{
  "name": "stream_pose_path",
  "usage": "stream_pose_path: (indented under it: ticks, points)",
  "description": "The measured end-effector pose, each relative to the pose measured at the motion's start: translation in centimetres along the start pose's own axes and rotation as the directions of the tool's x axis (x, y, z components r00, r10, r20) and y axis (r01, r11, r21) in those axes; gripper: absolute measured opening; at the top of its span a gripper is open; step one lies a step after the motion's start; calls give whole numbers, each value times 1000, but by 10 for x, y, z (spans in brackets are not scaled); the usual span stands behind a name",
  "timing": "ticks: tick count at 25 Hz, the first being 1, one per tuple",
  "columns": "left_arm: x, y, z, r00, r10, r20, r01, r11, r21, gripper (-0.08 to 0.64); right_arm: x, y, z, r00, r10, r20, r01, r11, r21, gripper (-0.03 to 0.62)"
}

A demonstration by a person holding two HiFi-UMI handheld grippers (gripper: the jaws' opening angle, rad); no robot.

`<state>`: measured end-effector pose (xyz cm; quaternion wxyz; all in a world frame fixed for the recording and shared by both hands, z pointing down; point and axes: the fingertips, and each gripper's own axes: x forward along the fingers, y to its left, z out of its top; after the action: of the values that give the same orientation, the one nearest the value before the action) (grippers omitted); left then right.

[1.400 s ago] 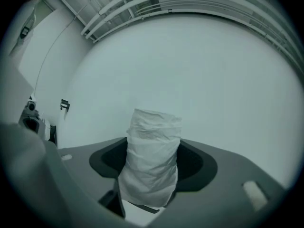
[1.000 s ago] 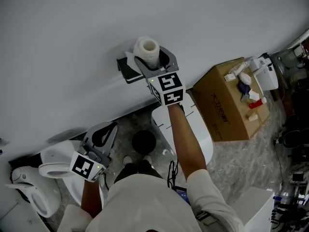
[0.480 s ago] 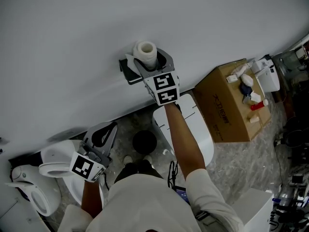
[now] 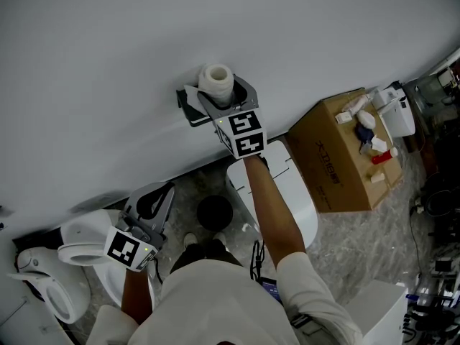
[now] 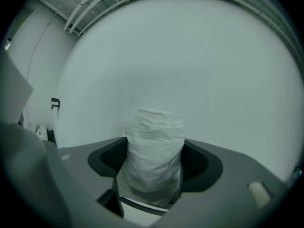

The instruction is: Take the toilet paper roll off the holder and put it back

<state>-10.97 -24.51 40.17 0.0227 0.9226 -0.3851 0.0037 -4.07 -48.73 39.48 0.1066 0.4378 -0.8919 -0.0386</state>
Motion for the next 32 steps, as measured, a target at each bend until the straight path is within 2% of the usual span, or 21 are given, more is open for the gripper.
stream_pose_path:
  ticks: [5,12,19,22,25,27,32]
  points:
    - [-4,-2,1,1000,1,3,-1,1000,5,2,-11,-1,1,1000,-11,20,10,999,44,397]
    - [-8,-7,2,1000,-7,10,7,1000,6,2,-56,2,9,996,-19,84,14,998,65,397]
    - [-9,-8,6,1000,-14,13,14,1000,9,2,-132,22,-8,997,28,72,-34,996,85,259]
    - [-9,-9,6,1000,-16,14,16,1000,10,2,-169,34,-17,997,34,73,-40,996,83,224]
    - [-8,-10,6,1000,-23,16,23,1000,12,2,-200,48,-23,997,45,63,-50,995,83,219]
    - [-6,-11,7,999,-29,17,28,1000,12,2,-216,55,-24,997,41,63,-46,996,78,194]
    - [-2,-16,9,999,-43,20,43,999,17,2,-244,67,-18,994,6,111,-18,995,100,84]
